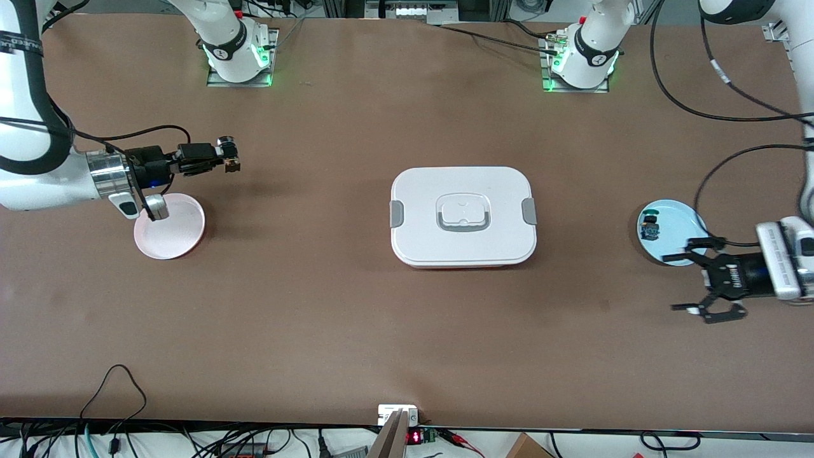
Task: Transfer orange switch to right arm and place
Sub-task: 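Open the left gripper and withdraw it while the right gripper holds, then move the orange switch over the white plate with the right gripper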
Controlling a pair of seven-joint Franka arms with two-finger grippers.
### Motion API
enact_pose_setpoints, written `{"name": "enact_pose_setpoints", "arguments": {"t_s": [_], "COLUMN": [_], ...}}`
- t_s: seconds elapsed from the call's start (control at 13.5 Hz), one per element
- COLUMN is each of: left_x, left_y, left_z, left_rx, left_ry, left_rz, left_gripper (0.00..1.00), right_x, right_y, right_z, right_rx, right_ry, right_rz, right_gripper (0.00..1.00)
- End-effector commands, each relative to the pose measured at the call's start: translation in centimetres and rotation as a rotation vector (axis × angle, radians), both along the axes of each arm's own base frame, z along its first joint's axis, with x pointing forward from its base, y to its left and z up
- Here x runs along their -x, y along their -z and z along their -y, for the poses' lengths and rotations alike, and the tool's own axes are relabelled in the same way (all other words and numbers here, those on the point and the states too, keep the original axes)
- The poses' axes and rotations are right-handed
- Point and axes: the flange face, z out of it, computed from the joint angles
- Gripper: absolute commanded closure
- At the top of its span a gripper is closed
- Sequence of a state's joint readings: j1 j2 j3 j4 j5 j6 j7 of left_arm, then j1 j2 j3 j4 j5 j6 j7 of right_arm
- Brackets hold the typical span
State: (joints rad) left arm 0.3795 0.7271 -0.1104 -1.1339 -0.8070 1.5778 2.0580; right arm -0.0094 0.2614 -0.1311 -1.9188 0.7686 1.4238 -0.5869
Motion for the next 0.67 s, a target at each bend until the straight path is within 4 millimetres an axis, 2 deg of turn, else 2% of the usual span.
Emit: {"name": "enact_pose_setpoints", "arguments": {"t_s": [0.0, 0.07, 0.15, 0.22, 0.3, 0.37, 0.44, 0.59], "left_x": [0.5, 1.5, 2.2, 3.0, 3.3, 4.4, 5.6, 6.8], "left_y": [-3.7, -6.2, -8.8, -12.4, -14.5, -17.9, -19.5, -21.2], "left_z": [-3.0, -4.0, -3.9, -3.2, -1.0, 0.3, 1.2, 5.9], "left_rx": [-0.209, -0.33, -0.421, -0.526, -0.608, -0.671, -0.714, -0.841], "left_ry": [-0.044, -0.072, -0.107, -0.172, -0.216, -0.291, -0.357, -0.437], "left_rz": [-0.04, -0.069, -0.091, -0.11, -0.138, -0.148, -0.187, -0.228], "left_gripper": [0.0, 0.0, 0.0, 0.0, 0.0, 0.0, 0.0, 0.0], "right_x": [0.1, 0.0, -0.3, -0.5, -0.7, -0.9, -1.3, -2.0], "right_y": [0.0, 0.4, 0.6, 0.8, 1.0, 1.3, 1.5, 2.3], "right_z": [2.3, 3.3, 4.3, 5.2, 6.0, 6.7, 7.5, 8.4], "right_rx": [0.127, 0.196, 0.257, 0.309, 0.354, 0.397, 0.433, 0.461], "right_ry": [-0.16, -0.219, -0.279, -0.354, -0.414, -0.479, -0.557, -0.691], "right_rz": [0.145, 0.185, 0.23, 0.278, 0.312, 0.349, 0.394, 0.504], "right_gripper": [0.88, 0.88, 0.88, 0.88, 0.88, 0.88, 0.88, 0.88]}}
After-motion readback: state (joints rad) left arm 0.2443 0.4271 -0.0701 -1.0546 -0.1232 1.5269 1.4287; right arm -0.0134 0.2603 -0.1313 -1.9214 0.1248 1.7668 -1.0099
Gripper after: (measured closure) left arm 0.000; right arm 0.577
